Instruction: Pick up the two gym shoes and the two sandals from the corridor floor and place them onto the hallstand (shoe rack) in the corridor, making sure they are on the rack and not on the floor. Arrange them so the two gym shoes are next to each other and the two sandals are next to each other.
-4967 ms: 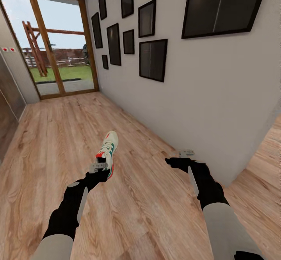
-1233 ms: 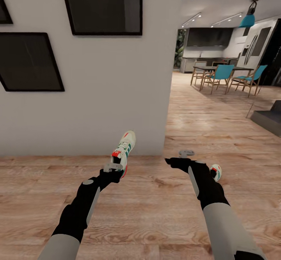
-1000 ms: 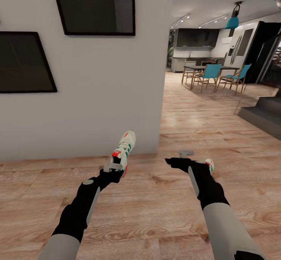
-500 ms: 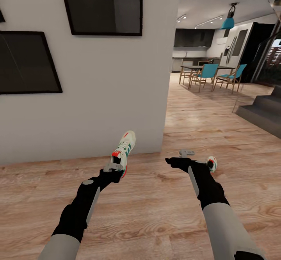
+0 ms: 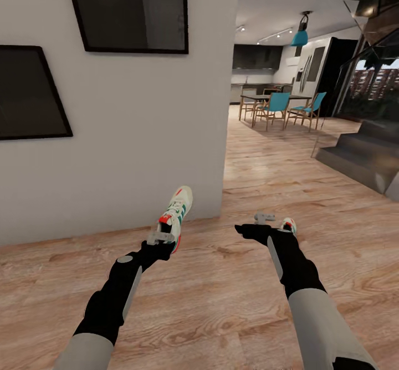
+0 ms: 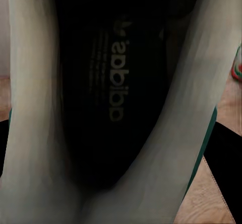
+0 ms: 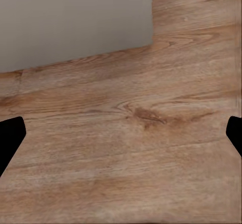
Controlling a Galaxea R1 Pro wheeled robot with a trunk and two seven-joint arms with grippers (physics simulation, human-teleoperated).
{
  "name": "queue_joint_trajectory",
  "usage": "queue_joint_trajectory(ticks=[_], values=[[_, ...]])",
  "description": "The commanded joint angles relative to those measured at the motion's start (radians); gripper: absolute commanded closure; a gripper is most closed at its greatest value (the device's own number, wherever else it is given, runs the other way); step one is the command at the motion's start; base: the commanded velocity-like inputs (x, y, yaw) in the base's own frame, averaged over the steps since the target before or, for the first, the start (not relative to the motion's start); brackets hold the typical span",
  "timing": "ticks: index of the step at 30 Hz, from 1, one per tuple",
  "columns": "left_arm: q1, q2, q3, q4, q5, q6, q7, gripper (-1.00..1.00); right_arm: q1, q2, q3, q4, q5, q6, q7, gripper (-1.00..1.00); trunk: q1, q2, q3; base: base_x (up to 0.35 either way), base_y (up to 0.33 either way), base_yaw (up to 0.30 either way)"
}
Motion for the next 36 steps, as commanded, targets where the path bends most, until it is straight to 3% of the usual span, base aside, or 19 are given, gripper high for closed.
queue_joint_trajectory(ticks=[1,36], values=[[0.000,-0.001,0.004,-0.002,-0.010,0.004,-0.010,1.00,-0.001,0.001,-0.004,-0.001,0.011,0.004,0.009,-1.00,0.000,0.000,0.000,0.000,0.003,-0.265],[0.000,-0.001,0.004,-0.002,-0.010,0.004,-0.011,1.00,-0.001,0.001,-0.004,0.001,0.011,0.004,0.009,-1.00,0.000,0.000,0.020,0.004,0.013,-0.280]])
